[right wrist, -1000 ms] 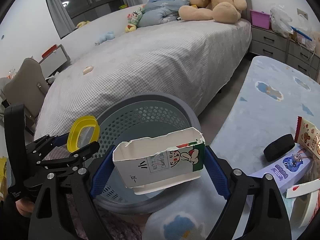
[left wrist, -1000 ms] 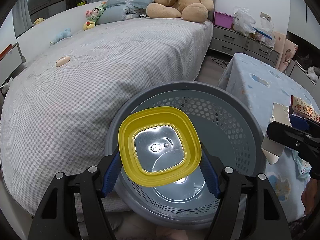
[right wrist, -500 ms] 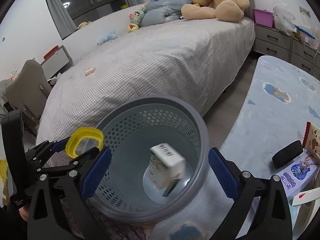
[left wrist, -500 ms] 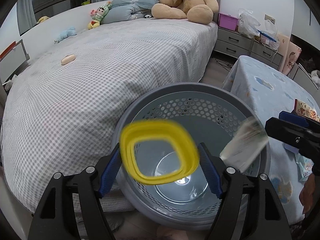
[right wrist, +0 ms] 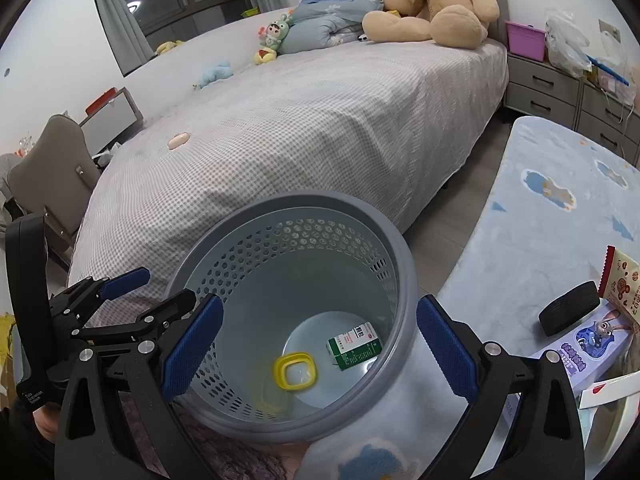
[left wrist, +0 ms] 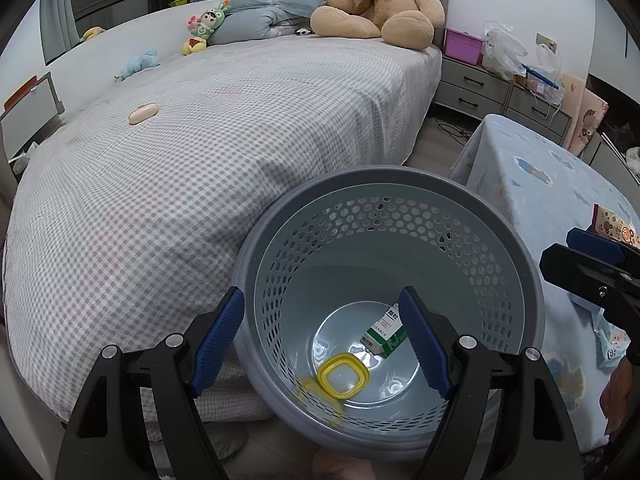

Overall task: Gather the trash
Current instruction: 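Open the left tool dropping the lid while the right tool drops the carton into the basket, then move the right tool back to the table toward the red-white paper cup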

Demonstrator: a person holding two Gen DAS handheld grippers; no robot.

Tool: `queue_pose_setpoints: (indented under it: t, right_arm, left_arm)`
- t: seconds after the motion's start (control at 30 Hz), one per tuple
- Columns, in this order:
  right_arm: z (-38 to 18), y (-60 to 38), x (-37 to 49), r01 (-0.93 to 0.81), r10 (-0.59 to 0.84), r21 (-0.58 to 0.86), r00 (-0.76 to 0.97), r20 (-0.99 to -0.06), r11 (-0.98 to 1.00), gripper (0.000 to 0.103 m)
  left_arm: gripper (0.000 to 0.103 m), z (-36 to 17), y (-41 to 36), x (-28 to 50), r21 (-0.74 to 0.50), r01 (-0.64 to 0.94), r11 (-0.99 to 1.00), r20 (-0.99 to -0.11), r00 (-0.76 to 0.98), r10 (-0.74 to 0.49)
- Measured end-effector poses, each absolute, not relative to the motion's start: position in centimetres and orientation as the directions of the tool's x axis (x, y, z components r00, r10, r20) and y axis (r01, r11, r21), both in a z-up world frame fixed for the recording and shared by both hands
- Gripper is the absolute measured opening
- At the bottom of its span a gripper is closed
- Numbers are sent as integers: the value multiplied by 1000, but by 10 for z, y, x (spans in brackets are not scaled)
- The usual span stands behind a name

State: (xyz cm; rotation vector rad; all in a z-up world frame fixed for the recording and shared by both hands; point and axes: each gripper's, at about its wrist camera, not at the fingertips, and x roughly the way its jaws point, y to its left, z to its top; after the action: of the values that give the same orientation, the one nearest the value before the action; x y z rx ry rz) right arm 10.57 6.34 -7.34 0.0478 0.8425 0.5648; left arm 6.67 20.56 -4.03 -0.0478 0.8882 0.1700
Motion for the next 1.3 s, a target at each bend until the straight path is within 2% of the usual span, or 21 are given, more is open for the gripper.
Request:
queue_pose_setpoints:
  t: [0.67, 1.3]
  right_arm:
    - [-76, 55, 94, -433, 476, 257, 532, -701, 864, 96]
    - [-88, -12, 35, -298, 374, 244, 543, -752, 923, 96]
  left_arm:
    - [76, -35, 201, 64, 27, -162, 986, -768, 628, 124]
    - [76, -27, 191, 55, 31, -147, 989, -741, 660, 121]
